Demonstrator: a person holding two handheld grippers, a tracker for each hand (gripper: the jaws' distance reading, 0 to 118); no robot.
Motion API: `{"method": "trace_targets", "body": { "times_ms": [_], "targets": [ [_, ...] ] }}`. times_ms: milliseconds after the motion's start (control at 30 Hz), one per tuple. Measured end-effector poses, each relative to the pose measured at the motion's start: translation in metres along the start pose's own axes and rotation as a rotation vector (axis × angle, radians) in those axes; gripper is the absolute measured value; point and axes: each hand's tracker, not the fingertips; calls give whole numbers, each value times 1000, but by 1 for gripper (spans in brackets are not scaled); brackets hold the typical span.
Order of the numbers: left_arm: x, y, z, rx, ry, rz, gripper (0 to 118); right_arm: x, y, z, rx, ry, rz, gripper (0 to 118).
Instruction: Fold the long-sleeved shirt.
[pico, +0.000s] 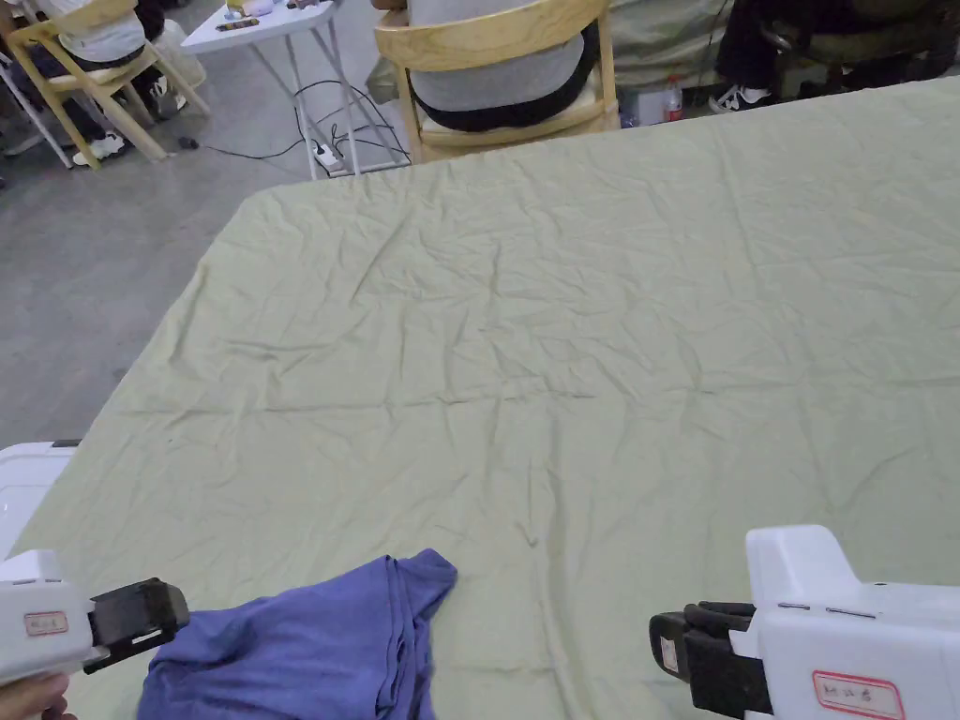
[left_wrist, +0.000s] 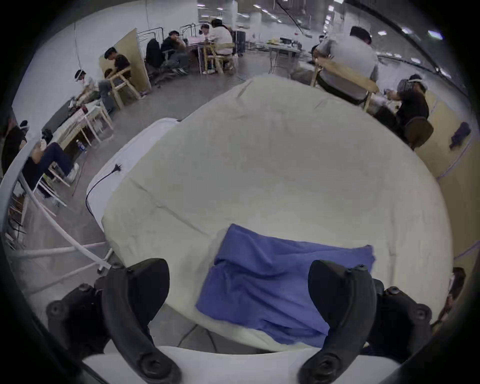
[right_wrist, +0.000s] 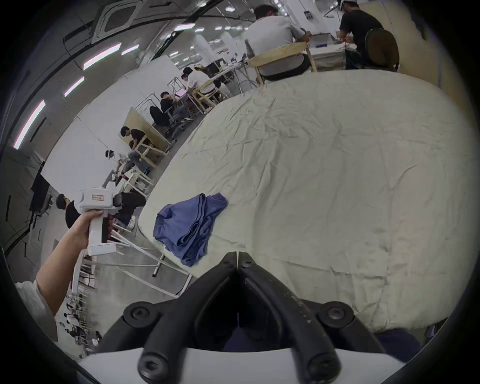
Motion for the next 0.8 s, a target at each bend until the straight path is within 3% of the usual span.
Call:
{"method": "trace_targets", "body": {
  "times_ms": [67,100,133,167,200,233,333,400,633,800],
  "targets": [
    [14,-3,23,-34,-66,15,103,0,-3,20,32,-32,12,1],
    [22,-7,36,-42,-129,7,91,0,-4,30,45,-53,24,1],
    [31,-11,52,-12,-193,-13,71,1,-6,42,70,-79,47,1],
    [41,-14,66,24,-220,-38,31,2,-7,53,96,-99,59,1],
    [56,-17,83,66,-201,-76,6,3,-8,65,122,-134,62,1],
    [67,-22,97,117,-167,-118,1,5,-8,78,151,-167,59,1],
    [111,-38,155,353,-168,-330,1,12,-4,127,304,-239,29,1],
    [136,-54,189,518,-192,-380,1,12,1,160,413,-309,46,2],
    [190,-86,272,816,-333,-316,1,-15,7,256,807,-539,117,2],
    [218,-112,302,901,-428,-285,5,-33,6,279,906,-703,169,2]
  ]
}}
